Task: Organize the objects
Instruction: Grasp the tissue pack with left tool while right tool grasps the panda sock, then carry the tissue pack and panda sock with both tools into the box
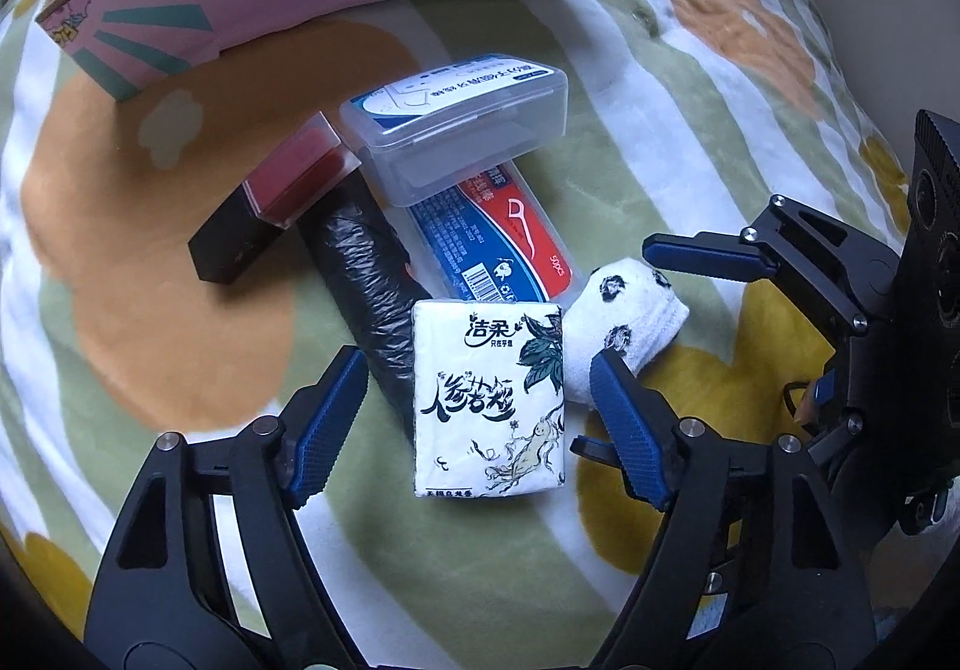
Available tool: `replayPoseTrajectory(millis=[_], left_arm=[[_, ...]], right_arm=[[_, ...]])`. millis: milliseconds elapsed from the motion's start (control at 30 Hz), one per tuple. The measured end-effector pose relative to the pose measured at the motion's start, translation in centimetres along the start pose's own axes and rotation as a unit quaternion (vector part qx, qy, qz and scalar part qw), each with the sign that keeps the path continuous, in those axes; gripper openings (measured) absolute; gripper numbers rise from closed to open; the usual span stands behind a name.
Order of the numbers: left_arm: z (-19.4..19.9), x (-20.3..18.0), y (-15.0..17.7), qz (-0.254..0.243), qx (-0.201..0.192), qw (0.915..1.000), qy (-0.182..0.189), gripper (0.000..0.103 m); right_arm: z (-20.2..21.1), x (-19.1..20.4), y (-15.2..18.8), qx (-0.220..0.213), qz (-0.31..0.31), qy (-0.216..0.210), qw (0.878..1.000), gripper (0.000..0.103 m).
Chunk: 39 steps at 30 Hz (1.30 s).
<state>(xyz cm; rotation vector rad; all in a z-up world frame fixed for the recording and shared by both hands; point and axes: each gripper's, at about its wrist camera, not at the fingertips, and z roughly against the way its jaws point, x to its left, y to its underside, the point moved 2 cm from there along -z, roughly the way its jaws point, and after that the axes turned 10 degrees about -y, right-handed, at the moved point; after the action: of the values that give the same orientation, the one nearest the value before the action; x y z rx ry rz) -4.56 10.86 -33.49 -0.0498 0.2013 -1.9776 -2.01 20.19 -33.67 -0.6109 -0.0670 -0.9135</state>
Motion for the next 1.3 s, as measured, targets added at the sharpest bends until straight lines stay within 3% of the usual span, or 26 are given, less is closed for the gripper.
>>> replayPoseTrajectory(millis=[133,200,300,867,1067,1300], left_arm=[[-0.3,-0.1,0.2,-0.010,0.001,0.9999,-0.002,0.064],[-0.2,0.0,0.2,-0.013,-0.002,0.9999,-0.008,0.054],[-0.2,0.2,0.4,-0.021,-0.004,0.9996,-0.019,0.044],[2.4,1.0,0.6,-0.021,-0.020,0.9995,-0.013,0.042],[5.7,2.0,0.1,-0.002,-0.040,0.9991,-0.014,0.042],[12.3,3.7,-0.8,0.038,-0.082,0.9957,-0.022,0.042]], right_arm=[[-0.3,-0.1,0.0,0.004,-0.001,0.008,1.000,0.071],[-0.4,-0.3,-0.1,0.009,-0.002,0.016,1.000,0.063],[-0.6,-0.6,-0.3,0.012,-0.006,0.016,1.000,0.061],[1.8,-0.4,-1.2,0.000,-0.039,0.028,0.999,0.049],[5.3,0.1,-3.4,-0.020,-0.058,0.047,0.997,0.049],[11.3,1.8,-7.7,-0.054,-0.076,0.074,0.993,0.049]])
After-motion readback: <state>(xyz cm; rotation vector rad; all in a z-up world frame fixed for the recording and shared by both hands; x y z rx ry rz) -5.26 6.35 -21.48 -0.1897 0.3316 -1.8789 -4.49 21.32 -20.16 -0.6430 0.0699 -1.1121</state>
